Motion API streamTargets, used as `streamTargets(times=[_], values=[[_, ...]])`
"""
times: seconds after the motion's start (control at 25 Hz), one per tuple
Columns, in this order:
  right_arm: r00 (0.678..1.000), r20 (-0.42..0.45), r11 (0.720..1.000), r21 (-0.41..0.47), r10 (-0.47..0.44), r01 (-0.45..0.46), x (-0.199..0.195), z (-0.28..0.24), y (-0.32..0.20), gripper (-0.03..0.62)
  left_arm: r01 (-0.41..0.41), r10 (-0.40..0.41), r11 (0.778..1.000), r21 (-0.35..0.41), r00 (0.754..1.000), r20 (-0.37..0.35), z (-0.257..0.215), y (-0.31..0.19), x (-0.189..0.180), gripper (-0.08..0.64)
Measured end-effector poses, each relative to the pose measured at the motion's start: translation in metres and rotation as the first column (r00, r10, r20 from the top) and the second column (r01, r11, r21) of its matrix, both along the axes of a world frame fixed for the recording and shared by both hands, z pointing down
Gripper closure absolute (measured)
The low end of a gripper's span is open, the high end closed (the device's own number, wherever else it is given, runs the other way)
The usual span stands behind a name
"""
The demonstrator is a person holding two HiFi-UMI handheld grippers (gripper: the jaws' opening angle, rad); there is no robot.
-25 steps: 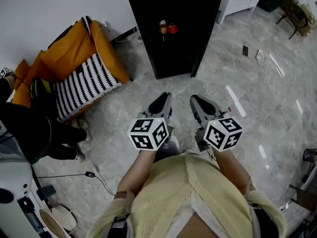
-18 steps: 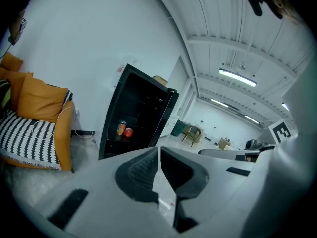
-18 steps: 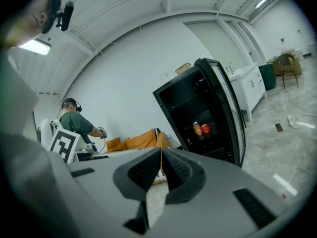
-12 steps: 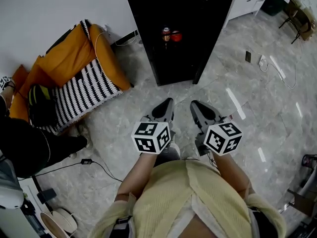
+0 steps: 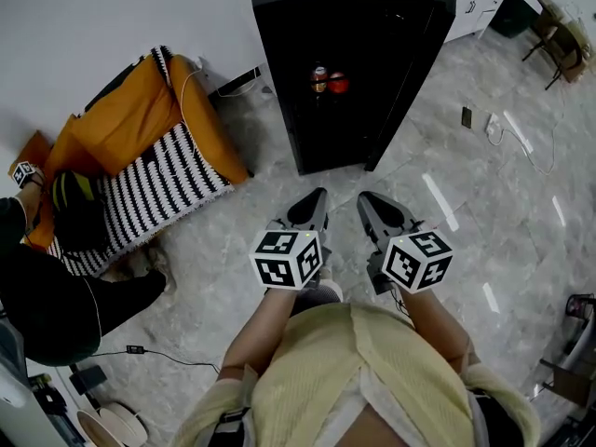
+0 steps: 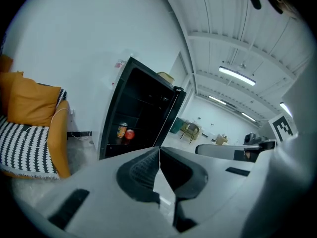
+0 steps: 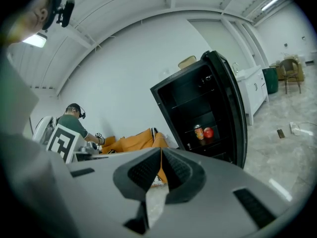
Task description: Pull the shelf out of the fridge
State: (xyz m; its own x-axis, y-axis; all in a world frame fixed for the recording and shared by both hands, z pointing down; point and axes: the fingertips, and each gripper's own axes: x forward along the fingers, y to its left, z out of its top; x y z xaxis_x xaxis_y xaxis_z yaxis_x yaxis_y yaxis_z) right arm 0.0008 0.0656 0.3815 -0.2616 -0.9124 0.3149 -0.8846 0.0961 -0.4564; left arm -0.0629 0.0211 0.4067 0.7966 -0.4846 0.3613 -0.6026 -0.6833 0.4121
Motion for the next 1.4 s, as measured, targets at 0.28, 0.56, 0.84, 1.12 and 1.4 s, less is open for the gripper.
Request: streamTargets(times=[0.28, 0.56, 0.84, 1.12, 1.4], values=[[1.000, -0.024, 1.000, -0.005, 0.020, -0.020, -0.008, -0.002, -0.029, 0.561, -0.013, 0.013, 0.999, 0.034, 1.000, 0.000, -0.005, -0.032, -0.009, 0.535], [0.998, -0.043, 0.998, -0.023, 0.054, -0.055, 0.000, 0.001, -0.039, 0.561, -0.023, 0.024, 0.998, 0.050, 1.000, -0.015, -0.007, -0.045, 0.001, 0.535], [0.995, -0.064, 0.997, -0.003, 0.071, -0.071, 0.015, -0.002, -0.069, 0.561, -0.015, 0.017, 0.996, 0.083, 1.000, -0.017, -0.014, -0.064, 0.011, 0.535], [0.995, -0.090, 0.999, 0.022, 0.038, -0.037, 0.032, -0.006, -0.100, 0.561, 0.029, -0.028, 0.995, 0.099, 1.000, -0.013, -0.017, -0.090, 0.026, 0.535], [0.995, -0.103, 1.000, 0.012, 0.013, -0.012, 0.065, 0.000, -0.126, 0.561, 0.071, -0.070, 0.991, 0.113, 0.997, -0.013, -0.018, -0.118, 0.060, 0.535]])
